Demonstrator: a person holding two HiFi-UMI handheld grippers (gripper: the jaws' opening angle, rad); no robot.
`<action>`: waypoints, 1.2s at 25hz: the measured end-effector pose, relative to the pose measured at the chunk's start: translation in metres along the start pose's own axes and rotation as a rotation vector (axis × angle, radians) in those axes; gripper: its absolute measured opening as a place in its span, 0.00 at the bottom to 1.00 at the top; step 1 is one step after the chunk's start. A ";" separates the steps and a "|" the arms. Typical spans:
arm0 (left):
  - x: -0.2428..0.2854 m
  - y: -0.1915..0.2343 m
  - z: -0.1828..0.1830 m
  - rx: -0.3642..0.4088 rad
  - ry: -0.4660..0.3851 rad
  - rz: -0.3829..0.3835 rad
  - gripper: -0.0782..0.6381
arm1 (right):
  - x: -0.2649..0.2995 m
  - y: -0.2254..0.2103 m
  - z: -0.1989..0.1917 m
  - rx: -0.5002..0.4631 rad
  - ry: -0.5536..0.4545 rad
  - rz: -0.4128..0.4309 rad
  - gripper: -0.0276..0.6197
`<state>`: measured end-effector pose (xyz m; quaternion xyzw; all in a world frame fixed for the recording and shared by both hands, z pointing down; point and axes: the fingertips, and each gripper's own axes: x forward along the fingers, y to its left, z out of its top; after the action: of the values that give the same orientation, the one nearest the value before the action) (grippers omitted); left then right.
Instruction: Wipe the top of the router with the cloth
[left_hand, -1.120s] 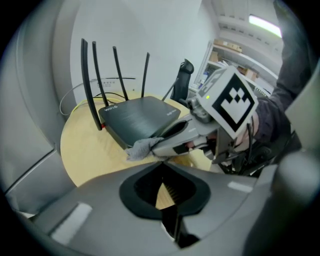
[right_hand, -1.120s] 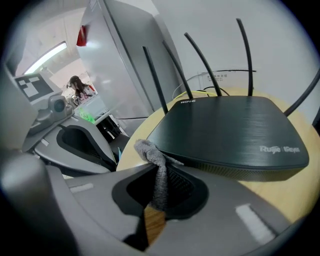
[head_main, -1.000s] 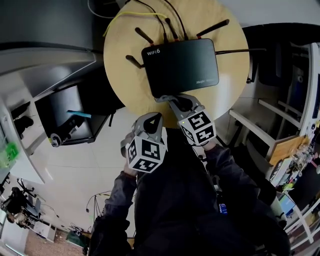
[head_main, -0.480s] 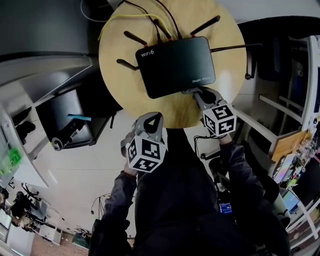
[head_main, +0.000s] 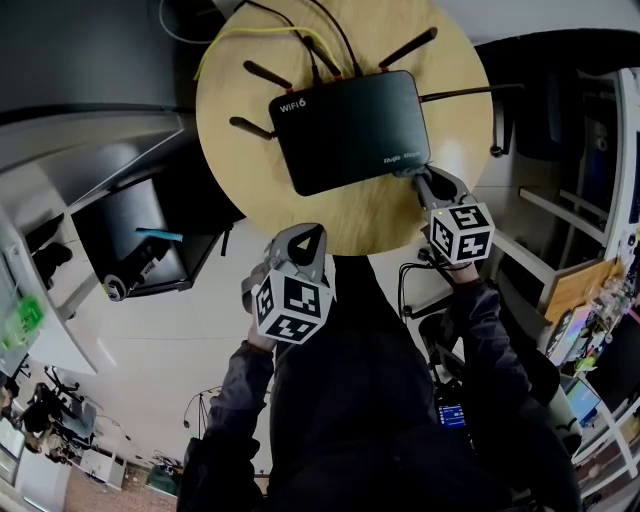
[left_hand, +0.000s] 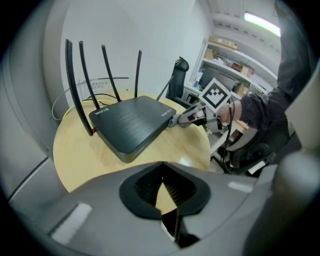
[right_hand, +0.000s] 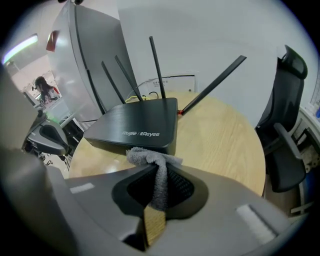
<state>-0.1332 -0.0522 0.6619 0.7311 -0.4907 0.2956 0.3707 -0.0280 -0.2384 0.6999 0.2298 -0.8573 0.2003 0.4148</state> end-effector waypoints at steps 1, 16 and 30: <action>0.000 -0.001 0.000 0.000 0.000 0.000 0.11 | -0.001 0.003 -0.001 -0.011 0.002 0.004 0.09; -0.002 -0.001 0.002 -0.006 -0.009 0.010 0.11 | -0.062 0.099 0.035 -0.316 -0.126 0.197 0.09; 0.001 -0.004 0.006 -0.017 -0.009 0.013 0.11 | -0.055 0.116 0.038 -0.337 -0.116 0.245 0.09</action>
<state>-0.1286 -0.0569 0.6586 0.7260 -0.4995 0.2908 0.3727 -0.0865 -0.1520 0.6159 0.0624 -0.9225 0.0893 0.3702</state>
